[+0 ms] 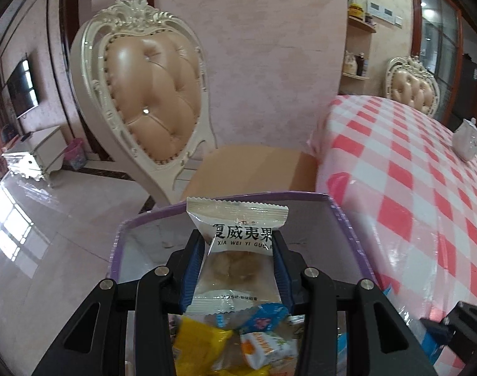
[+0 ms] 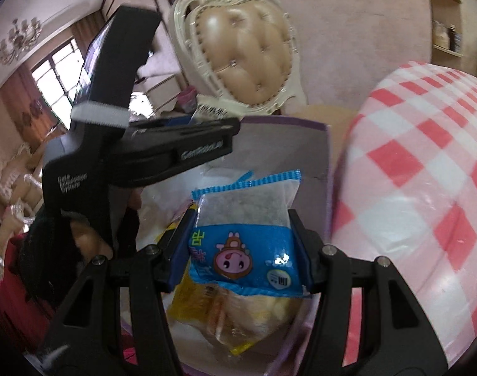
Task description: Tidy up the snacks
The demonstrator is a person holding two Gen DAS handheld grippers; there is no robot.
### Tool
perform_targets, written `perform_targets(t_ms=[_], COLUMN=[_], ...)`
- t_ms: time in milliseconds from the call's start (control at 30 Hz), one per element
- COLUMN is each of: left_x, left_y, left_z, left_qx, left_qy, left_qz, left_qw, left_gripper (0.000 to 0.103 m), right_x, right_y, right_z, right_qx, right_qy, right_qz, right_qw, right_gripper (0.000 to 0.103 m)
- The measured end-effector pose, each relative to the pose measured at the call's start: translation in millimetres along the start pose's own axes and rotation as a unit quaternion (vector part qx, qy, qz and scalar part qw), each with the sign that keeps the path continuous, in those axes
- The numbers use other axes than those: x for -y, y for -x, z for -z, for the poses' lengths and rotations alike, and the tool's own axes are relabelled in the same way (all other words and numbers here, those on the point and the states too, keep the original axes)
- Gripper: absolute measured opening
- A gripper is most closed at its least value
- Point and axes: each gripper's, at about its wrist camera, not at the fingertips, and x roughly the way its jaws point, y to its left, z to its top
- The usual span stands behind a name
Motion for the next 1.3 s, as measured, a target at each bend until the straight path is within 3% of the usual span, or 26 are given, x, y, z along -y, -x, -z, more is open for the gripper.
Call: perform_targets(t_ms=[100, 167, 233, 333, 467, 567, 633, 700, 767, 900, 1067, 1133, 1233, 1300], left_x=[-2.6, -1.4, 4.9, 26.5, 74.0, 118.1, 159.6, 206.8, 262.7, 370.7, 492.0, 533.4, 586.6, 620.9], left_y=[1.2, 4.2, 10.7, 20.4, 28.9, 35.3, 42.7, 48.7, 55.3, 65.5, 67.6, 64.5, 56.9, 50.5], left_z=[-2.7, -5.7, -9.8, -16.2, -22.7, -25.6, -26.4, -24.7, -19.3, -2.1, 19.3, 24.4, 29.8, 32.1], left_qx=[-0.001, 0.002, 0.014, 0.032, 0.043, 0.037, 0.035, 0.024, 0.008, -0.020, -0.038, -0.039, -0.026, -0.014], left_qy=[0.007, 0.013, 0.013, -0.003, -0.041, -0.064, -0.089, -0.119, -0.146, -0.188, -0.219, -0.237, -0.290, -0.343], left_qz=[-0.029, -0.037, -0.039, -0.029, 0.008, 0.065, 0.115, 0.171, 0.236, 0.332, 0.384, 0.391, 0.398, 0.398], left_qw=[0.9995, 0.9992, 0.9991, 0.9991, 0.9982, 0.9952, 0.9887, 0.9778, 0.9607, 0.9239, 0.8961, 0.8886, 0.8697, 0.8505], left_gripper=[0.050, 0.062, 0.073, 0.078, 0.080, 0.080, 0.082, 0.082, 0.082, 0.082, 0.082, 0.082, 0.082, 0.082], right_x=[-3.4, 0.3, 9.5, 30.6, 77.1, 114.9, 145.5, 175.0, 204.2, 259.9, 333.8, 353.9, 373.4, 381.0], right_y=[-2.0, 5.7, 18.9, 42.9, 89.3, 132.0, 162.9, 193.8, 229.2, 300.0, 376.0, 406.9, 433.2, 441.7], right_z=[-2.7, -4.3, -3.7, 0.6, 15.7, 32.2, 46.2, 60.6, 79.0, 123.7, 189.1, 215.6, 243.0, 256.0], right_qx=[-0.001, 0.010, 0.027, 0.044, 0.061, 0.082, 0.101, 0.115, 0.127, 0.142, 0.160, 0.176, 0.178, 0.170], right_qy=[0.007, 0.004, -0.001, -0.017, -0.042, -0.070, -0.100, -0.132, -0.165, -0.237, -0.365, -0.400, -0.427, -0.438], right_qz=[-0.025, -0.037, -0.035, -0.020, 0.033, 0.077, 0.114, 0.163, 0.233, 0.348, 0.386, 0.388, 0.393, 0.395], right_qw=[1.000, 0.999, 0.999, 0.999, 0.997, 0.991, 0.983, 0.971, 0.950, 0.896, 0.832, 0.811, 0.795, 0.789], right_gripper=[0.061, 0.072, 0.075, 0.077, 0.082, 0.085, 0.085, 0.086, 0.086, 0.091, 0.091, 0.091, 0.091, 0.091])
